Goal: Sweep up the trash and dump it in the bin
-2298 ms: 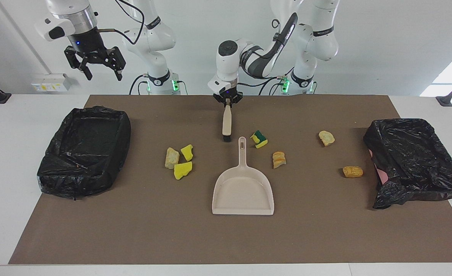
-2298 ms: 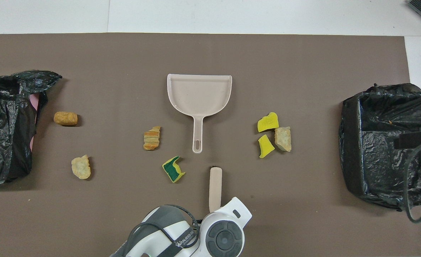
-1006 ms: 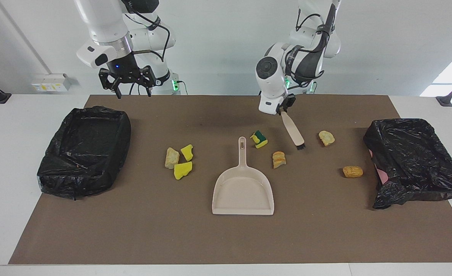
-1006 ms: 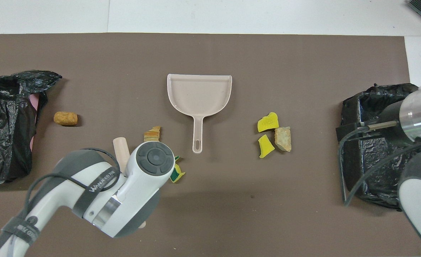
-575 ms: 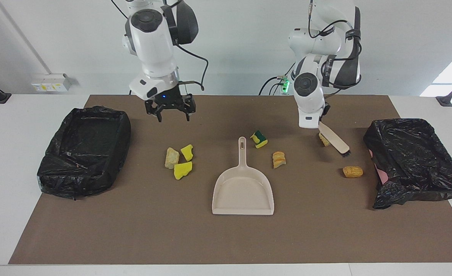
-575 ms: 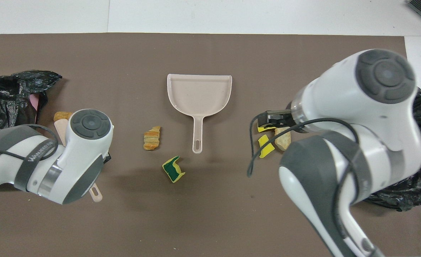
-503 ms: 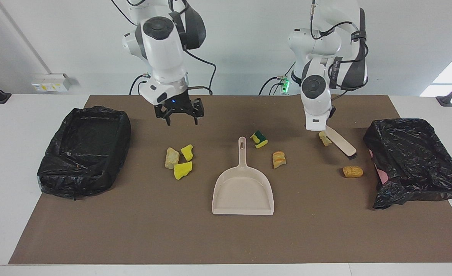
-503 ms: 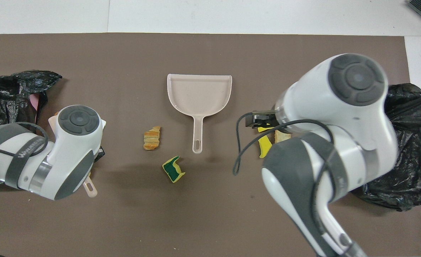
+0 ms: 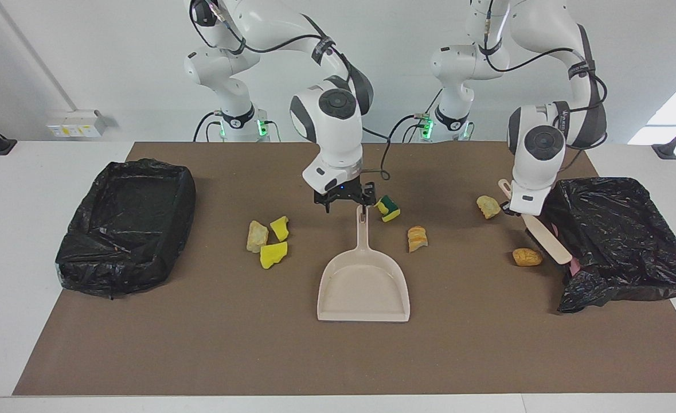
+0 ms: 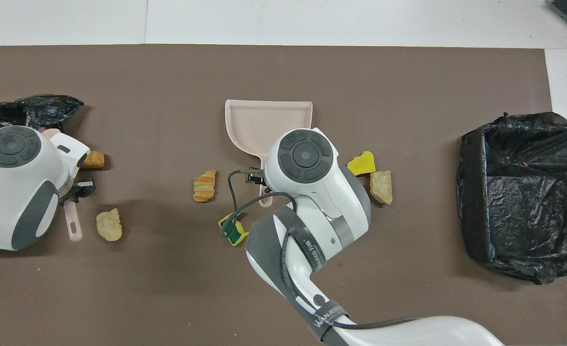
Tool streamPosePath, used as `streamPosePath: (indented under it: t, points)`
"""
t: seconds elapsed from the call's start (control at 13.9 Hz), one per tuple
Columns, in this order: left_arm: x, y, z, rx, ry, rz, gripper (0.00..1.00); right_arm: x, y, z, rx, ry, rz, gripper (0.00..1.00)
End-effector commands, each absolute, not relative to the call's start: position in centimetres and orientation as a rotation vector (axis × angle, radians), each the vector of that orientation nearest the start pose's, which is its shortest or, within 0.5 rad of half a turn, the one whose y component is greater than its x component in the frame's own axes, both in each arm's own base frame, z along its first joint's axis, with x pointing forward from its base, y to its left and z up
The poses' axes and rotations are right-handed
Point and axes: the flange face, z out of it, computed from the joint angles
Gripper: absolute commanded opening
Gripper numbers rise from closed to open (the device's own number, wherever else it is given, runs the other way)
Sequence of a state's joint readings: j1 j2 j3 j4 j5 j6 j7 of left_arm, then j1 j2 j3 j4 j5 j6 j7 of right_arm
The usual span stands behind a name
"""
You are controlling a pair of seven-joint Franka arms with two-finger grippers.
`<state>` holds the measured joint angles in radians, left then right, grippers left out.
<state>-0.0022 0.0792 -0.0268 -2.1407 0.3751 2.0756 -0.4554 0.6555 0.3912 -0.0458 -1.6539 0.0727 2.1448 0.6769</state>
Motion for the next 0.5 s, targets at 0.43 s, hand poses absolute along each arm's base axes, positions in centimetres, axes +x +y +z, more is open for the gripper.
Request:
streamPosePath:
  t: [0.43]
  points:
    - [53.7, 3.0, 35.1, -2.827, 0.480, 0.192, 0.00, 54.2, 40.7, 35.0, -3.053, -0.050, -0.071, 0.85]
